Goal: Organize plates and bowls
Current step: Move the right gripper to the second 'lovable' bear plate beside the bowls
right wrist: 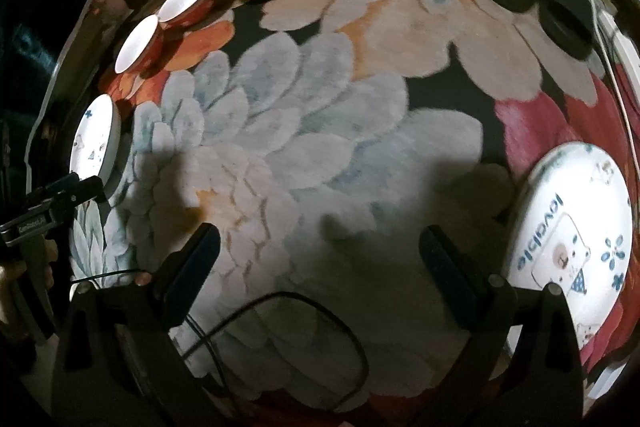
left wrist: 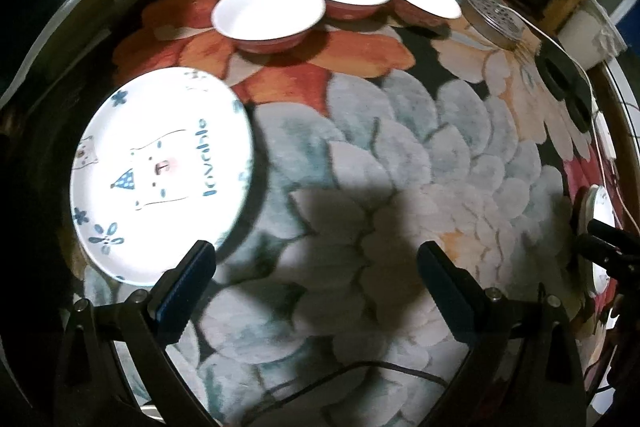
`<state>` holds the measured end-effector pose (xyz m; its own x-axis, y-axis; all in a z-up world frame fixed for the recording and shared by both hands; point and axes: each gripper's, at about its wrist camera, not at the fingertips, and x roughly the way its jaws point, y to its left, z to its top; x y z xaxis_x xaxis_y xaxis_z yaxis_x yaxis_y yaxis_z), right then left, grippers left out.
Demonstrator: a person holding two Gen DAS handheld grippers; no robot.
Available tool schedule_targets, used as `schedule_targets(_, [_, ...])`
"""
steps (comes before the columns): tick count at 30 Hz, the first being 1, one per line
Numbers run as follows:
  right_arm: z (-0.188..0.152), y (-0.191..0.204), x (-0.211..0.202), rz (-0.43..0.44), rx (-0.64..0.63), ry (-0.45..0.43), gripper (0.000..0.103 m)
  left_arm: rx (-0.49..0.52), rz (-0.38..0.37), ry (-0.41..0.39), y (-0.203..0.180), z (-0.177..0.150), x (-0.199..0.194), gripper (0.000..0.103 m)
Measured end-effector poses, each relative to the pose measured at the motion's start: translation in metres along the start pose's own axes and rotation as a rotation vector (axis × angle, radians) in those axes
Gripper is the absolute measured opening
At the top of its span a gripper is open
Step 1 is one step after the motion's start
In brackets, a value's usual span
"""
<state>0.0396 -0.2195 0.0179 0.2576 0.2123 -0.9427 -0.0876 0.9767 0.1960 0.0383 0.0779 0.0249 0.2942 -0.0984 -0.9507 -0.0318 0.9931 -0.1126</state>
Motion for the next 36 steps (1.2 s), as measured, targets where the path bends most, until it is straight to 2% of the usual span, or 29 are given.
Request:
schedule_targets(9, [0.019, 0.052, 0.016, 0.017, -0.096, 0.037, 0.101, -0.056, 0.006, -0.040, 0.041, 0.001, -0.014, 0.101])
schedule_targets(20, [0.047, 0.142, 0.036, 0.056, -0.255, 0.056, 0.101, -0.179, 0.040, -0.079, 0.125, -0.004, -0.023, 0.101])
schedule_targets(24, [0.052, 0.170, 0.049, 0.070, -0.272, 0.068, 0.101, -0.184, 0.061, -0.085, 0.149, -0.002, -0.020, 0.101])
schedule_targets(31, [0.061, 0.214, 0.080, 0.082, -0.280, 0.083, 0.101, -0.235, 0.053, -0.069, 0.188, 0.002, -0.002, 0.101])
schedule_targets(36, [0.072, 0.236, 0.103, 0.100, -0.264, 0.087, 0.099, -0.251, 0.056, -0.052, 0.205, 0.006, 0.012, 0.099])
